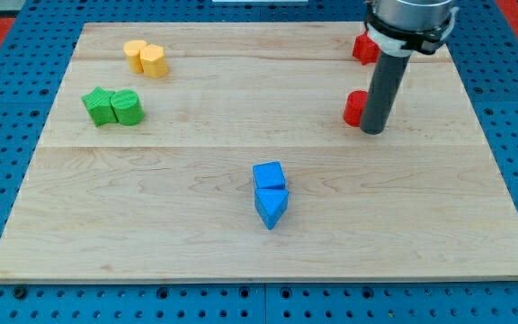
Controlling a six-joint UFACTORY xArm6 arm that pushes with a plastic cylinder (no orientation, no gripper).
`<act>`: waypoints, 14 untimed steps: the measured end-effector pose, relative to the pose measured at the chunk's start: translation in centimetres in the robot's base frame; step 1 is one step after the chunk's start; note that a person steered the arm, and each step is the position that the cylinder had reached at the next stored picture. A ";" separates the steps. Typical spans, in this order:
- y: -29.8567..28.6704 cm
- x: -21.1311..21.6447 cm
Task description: Move the green star to the top left of the yellow heart
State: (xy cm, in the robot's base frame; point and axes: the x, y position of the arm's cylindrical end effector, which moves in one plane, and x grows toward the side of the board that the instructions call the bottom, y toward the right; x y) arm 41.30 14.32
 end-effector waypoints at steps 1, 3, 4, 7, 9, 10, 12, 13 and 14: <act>3.8 1.3; -1.9 5.3; -5.0 11.6; -25.4 12.1; -23.7 16.0; -23.7 12.9; -27.1 9.2; -28.2 9.7; -32.7 9.5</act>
State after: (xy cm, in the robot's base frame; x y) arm 50.76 -18.40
